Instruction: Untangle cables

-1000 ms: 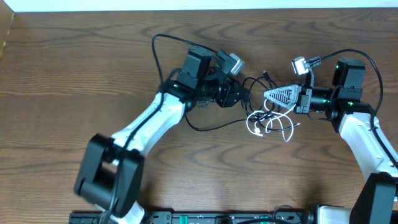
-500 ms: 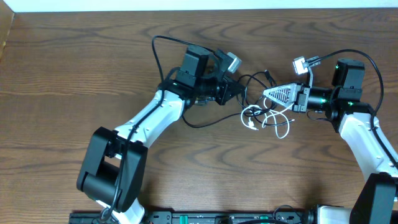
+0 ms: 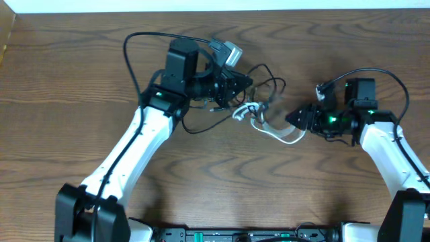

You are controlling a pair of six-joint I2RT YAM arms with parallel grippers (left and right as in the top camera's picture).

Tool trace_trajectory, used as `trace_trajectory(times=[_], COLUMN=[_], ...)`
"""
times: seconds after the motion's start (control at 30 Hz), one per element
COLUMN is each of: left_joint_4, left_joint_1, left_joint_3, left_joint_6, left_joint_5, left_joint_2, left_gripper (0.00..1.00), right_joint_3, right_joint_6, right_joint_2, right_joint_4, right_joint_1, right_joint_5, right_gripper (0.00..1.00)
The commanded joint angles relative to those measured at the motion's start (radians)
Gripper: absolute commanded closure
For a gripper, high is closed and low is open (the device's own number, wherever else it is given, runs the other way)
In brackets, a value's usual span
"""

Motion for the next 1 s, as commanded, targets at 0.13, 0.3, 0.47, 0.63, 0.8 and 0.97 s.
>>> trace_trajectory(times=[0.13,0.3,0.47,0.63,0.8,0.97], left_joint_4=[-0.050,-0.054,-0.050,-0.049,-0.050,-0.050], left_joint_1=[0.012,0.040,0.043,0.043,0.045,0.045], left_joint_3=[-0.003,-0.003,-0.003,-0.003,-0.002,-0.002], left_joint_6=[-0.011,-0.013,-0.013,-0.013,-0.039,-0.054], left_joint_5=[-0.017,-0.021,-0.021,-0.022,-0.056,-0.071], left_joint_2=[-0.070,-0.095,-0.123,-0.168,-0.241,-0.321], left_gripper=[0.92,0.92,0.92,0.92,0.92,0.92], right_joint_3=[0.002,0.002,0.002,0.002,0.002,0.002], right_joint_6=[0.051,-0.054,-0.075,0.051,0.106,0.167], right_joint_2=[-0.020,-0.021,-0.020,-0.020,-0.020,-0.020], right_joint_4=[-0.024,0.037,0.134,0.153,0.184,0.268], right_joint_1=[0.031,0.034,0.069,0.151,0.257,0.340], right_joint_5=[0.199,-0.059,-0.212,-0.039,0.122,0.183], right_gripper=[0.07,0.01,0.02,0.33,0.41,0.39])
